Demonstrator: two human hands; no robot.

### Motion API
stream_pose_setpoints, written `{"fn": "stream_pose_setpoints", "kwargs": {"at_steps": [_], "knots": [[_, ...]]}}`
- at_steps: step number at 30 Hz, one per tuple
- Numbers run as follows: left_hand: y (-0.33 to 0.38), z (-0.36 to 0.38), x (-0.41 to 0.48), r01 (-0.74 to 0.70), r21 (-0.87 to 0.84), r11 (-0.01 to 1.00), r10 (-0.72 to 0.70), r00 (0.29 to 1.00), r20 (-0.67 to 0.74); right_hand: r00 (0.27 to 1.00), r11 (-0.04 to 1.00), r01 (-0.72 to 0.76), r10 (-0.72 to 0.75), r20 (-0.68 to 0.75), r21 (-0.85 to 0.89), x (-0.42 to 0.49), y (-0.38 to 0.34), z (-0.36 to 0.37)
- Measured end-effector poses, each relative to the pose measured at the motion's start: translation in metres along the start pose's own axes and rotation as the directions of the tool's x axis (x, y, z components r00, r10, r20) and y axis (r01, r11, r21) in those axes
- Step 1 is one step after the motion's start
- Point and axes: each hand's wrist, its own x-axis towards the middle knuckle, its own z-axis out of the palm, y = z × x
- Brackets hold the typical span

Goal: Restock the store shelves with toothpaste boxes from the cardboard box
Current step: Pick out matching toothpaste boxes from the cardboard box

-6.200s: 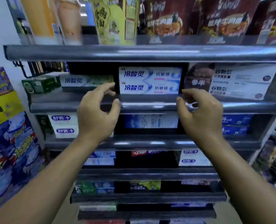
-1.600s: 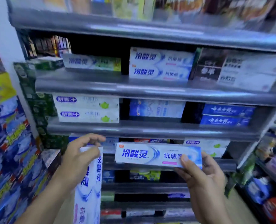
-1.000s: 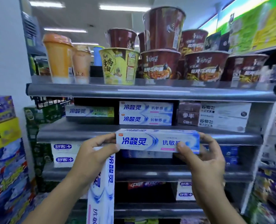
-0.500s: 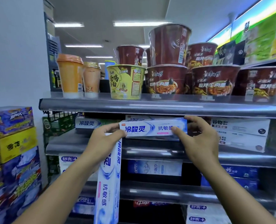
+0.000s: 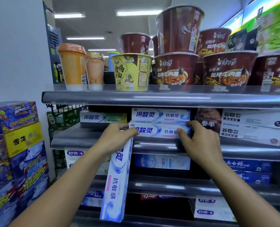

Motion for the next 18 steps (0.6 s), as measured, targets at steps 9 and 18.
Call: {"fn": "stream_pose_setpoints", "kwargs": {"at_steps": [9, 18], "knots": [[-0.009, 0.000, -0.004, -0.146, -0.304, 0.942, 0.031, 0.936, -0.352, 0.910, 0.956, 0.292, -0.268, -0.317, 0.030, -0.040, -0.013, -0.002], [0.009, -0.005, -0.011, -0.115, -0.755, 0.646, -0.261, 0.896, -0.360, 0.846, 0.817, -0.001, -0.306, 0.436, 0.577, -0.091, -0.027, 0.010]]}}
